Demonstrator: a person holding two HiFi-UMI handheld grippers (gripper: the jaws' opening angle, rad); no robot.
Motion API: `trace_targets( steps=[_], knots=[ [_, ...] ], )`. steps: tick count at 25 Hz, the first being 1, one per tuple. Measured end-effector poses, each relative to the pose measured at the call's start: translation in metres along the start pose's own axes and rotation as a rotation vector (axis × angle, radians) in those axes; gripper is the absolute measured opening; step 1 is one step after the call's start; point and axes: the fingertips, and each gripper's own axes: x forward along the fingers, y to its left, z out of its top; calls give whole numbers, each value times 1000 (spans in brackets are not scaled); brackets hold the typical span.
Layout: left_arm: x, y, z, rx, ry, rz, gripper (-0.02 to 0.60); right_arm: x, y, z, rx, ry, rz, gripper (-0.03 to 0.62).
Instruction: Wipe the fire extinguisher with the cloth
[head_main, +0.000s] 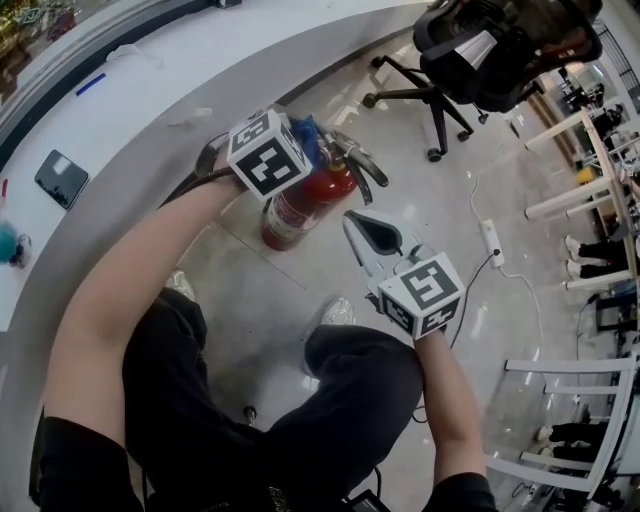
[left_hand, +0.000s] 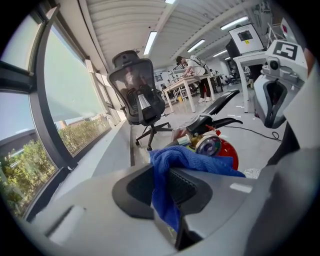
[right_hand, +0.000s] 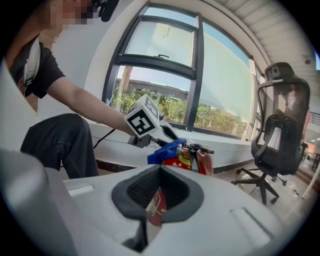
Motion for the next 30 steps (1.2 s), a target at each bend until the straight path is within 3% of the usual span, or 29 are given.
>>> trace_targets(
  steps=[6, 13, 20, 23, 28, 30],
  knots=[
    [-10, -9, -12, -87, -1, 4, 38, -10, -11, -19, 34, 33, -48, 3],
    [-29, -53, -38, -170, 21, -32, 41, -11, -17, -25, 99, 41, -88, 3],
    [-33, -91, -44, -464, -49, -18, 44, -21, -14, -29, 77, 92, -105, 3],
    [-30, -107, -41, -550, -54, -9, 48, -21, -17, -31, 57, 142, -73, 3],
    [-23, -120, -39, -580, -32, 27, 48, -7, -15, -30, 60, 165, -21, 3],
    [-18, -131, -37, -585, -30, 8, 48, -3, -13, -35, 60, 184, -1, 3]
  ],
)
